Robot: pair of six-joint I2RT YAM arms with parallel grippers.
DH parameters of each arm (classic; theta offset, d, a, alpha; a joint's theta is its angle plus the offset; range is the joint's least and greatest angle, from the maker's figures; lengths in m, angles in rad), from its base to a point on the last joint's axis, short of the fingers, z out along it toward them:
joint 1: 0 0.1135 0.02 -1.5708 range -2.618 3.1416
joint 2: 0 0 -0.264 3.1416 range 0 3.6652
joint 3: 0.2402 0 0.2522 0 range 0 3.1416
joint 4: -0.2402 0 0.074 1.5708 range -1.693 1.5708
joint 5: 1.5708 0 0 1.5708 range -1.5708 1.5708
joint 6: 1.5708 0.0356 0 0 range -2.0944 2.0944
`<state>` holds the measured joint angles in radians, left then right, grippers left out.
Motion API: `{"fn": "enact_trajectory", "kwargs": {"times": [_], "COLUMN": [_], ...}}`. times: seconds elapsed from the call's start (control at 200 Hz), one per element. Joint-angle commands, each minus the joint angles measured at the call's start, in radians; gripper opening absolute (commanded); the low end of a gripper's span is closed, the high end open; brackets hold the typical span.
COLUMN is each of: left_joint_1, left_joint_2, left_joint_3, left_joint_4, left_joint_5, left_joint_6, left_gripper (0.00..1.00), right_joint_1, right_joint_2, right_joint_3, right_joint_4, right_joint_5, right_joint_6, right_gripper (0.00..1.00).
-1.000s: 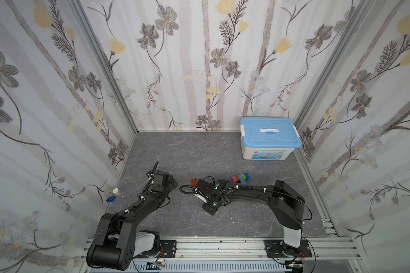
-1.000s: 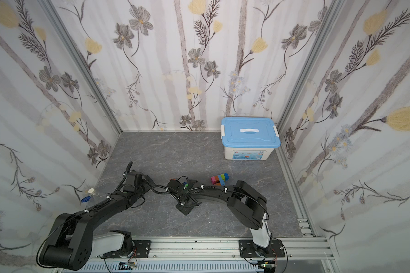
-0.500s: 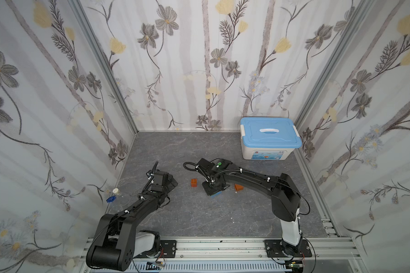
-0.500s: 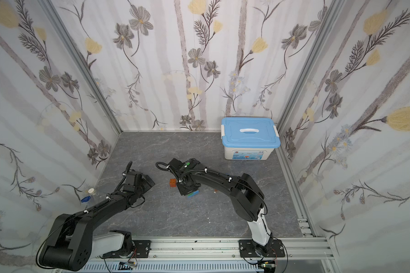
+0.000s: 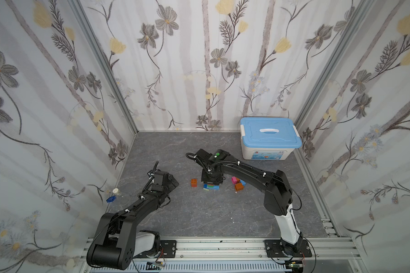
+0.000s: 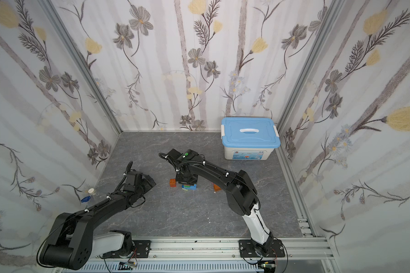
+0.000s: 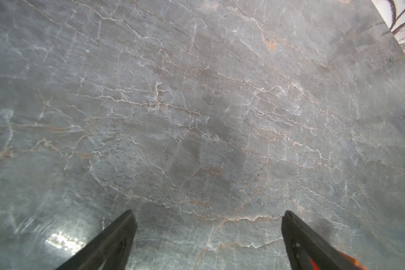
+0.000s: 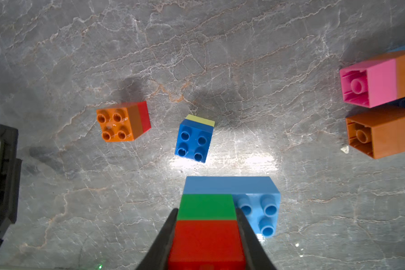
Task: Assemble the letter h with lego
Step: Assemble the lego brick with the lego brick.
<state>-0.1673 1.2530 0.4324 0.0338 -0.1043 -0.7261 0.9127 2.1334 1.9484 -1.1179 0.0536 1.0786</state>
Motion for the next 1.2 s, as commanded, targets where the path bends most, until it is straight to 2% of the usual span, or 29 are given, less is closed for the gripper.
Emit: {"fn": "enact_trajectory", "kwargs": {"times": [0.0,0.11,0.36,0.54,1.194], "left_joint_1": [0.0,0.001,0.0,0.0,0.0], "left_joint_2": [0.002,-0.001,0.001,0.018,-0.054], "left_joint_3": [0.002,-0.007,-0.008,0.0,-0.004], "left_joint_4": [0.017,0.012,0.019,0.015,-0.074], "left_joint_5": [0.0,-0.013,-0.012,-0.009,-0.103], "left_joint_6": [0.002,-0.005,-0.009,-0.013,-0.036], "left_gripper": [1.0,1.0,1.0,1.0,1.0], "right_joint_1": [0.001,0.003,0.003,0.003,0.01], "right_joint_2": [0.029,0.052,0.109,0.156,0.23], "right_joint_3": [0.039,0.073,0.133,0.195,0.202], "right_joint_4": [-0.038,-0.065,-0.071,-0.111,-0.146], "right_joint_5": [0.034,0.084,0.068,0.101,0.137], "right_joint_6": [0.083,0.092,0.102,0.098,0.22], "right_gripper": [0.18,0.19,0.19,0.2,0.2]}}
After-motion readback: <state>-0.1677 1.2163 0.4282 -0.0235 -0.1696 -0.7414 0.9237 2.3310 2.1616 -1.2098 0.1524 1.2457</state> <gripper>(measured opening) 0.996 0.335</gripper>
